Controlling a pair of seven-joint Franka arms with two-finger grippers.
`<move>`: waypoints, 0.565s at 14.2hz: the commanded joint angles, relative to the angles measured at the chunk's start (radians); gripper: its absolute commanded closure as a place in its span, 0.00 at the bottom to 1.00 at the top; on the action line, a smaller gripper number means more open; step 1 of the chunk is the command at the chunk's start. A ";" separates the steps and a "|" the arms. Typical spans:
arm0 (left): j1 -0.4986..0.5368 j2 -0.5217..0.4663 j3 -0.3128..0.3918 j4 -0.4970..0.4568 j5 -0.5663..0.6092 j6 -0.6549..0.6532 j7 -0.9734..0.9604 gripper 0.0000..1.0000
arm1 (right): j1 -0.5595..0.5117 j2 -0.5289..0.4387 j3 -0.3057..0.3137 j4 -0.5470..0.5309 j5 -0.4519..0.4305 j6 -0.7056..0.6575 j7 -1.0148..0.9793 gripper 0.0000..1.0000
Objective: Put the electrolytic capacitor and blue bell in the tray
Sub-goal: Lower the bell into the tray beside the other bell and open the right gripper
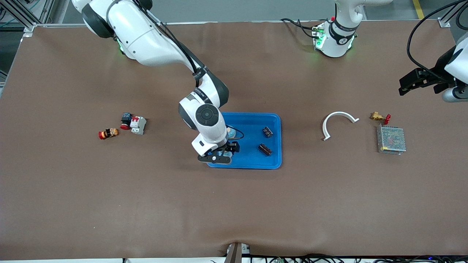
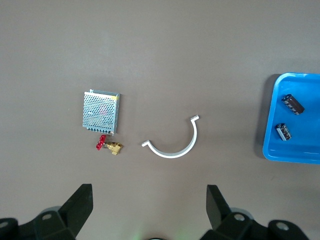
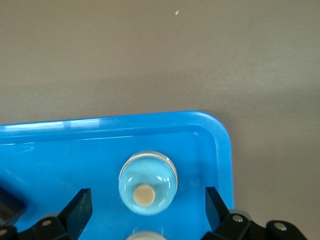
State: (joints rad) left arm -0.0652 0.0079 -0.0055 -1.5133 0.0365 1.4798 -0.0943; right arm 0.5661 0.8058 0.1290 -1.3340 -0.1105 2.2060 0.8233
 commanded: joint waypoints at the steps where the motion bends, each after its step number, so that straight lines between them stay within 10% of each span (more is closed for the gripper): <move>1: 0.001 -0.002 0.002 0.002 -0.021 0.004 0.016 0.00 | -0.005 -0.112 0.009 -0.024 -0.015 -0.136 -0.009 0.00; 8: 0.002 -0.002 0.002 0.002 -0.021 0.004 0.016 0.00 | -0.080 -0.511 0.011 -0.201 0.120 -0.391 -0.186 0.00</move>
State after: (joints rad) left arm -0.0656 0.0080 -0.0056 -1.5140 0.0365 1.4802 -0.0943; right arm 0.5396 0.4689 0.1307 -1.3786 -0.0403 1.8367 0.7155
